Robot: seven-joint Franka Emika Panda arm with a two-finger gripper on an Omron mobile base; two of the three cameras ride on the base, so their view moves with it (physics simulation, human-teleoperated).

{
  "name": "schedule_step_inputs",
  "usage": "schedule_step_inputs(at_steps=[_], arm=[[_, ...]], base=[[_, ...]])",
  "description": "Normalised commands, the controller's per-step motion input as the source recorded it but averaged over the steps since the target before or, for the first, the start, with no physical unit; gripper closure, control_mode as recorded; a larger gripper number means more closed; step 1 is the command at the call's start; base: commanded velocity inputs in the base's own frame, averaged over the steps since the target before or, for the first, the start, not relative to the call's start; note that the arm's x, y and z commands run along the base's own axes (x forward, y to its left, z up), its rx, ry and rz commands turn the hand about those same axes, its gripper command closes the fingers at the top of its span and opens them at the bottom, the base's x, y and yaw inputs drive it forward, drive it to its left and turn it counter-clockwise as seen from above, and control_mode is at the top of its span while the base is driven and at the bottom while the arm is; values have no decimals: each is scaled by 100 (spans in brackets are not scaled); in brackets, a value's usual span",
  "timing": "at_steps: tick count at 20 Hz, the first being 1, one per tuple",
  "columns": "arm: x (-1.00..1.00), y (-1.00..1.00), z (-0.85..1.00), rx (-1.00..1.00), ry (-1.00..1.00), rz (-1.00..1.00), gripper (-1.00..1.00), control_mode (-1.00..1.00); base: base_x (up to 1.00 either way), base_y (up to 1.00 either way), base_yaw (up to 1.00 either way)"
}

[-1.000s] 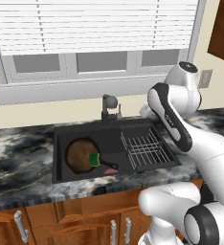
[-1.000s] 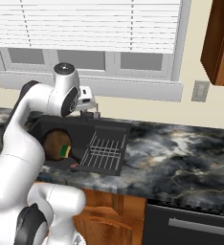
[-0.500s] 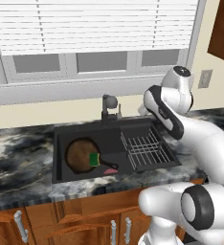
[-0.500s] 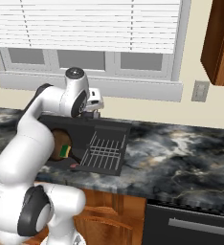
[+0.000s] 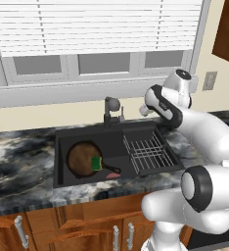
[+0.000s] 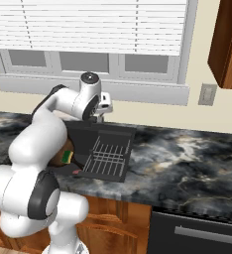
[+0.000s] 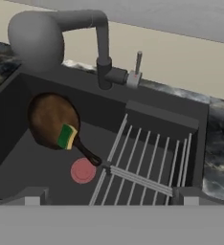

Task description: Pick the pan and sponge and place them into the sink. Then turn on the water.

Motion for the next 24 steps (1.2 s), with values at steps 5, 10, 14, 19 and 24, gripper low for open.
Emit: schedule_step_inputs(at_steps=[5, 10, 14, 19, 24], arm=[[20, 0, -24, 4, 0, 0, -100, -100], [16, 0, -33, 0, 0, 0, -100, -100], [28, 0, -35, 0, -1, 0, -100, -100], [34, 0, -32, 0, -4, 0, -100, -100], [37, 0, -28, 0, -5, 0, -100, -100]], base=[[0, 0, 0], [0, 0, 0], [0, 0, 0], [0, 0, 0], [0, 0, 0]])
